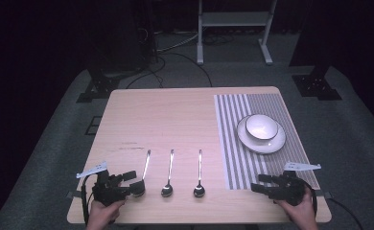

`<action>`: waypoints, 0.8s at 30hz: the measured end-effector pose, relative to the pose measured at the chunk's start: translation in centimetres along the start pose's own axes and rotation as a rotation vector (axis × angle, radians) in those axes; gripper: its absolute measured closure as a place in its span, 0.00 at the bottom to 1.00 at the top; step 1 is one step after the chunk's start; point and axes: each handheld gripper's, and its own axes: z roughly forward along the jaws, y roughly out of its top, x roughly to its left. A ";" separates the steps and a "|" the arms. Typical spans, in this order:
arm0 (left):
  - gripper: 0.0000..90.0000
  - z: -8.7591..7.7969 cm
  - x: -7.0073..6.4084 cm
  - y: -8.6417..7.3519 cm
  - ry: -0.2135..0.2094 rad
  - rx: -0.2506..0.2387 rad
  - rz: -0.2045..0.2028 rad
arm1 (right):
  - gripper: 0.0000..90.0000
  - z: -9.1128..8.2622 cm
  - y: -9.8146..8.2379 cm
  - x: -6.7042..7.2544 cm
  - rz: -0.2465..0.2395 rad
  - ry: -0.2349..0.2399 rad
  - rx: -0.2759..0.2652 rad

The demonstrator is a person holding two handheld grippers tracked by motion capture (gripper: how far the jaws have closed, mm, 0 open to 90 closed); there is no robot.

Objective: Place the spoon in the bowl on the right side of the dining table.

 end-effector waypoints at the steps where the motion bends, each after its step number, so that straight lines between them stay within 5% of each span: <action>1: 0.06 0.2 0.0 0.0 -0.003 0.005 -0.003 | 0.30 0.0 0.0 0.0 0.000 0.000 0.000; 24: 0.06 6.6 -3.0 0.2 -0.148 0.147 0.021 | 0.30 0.0 0.8 -0.1 0.003 0.020 0.005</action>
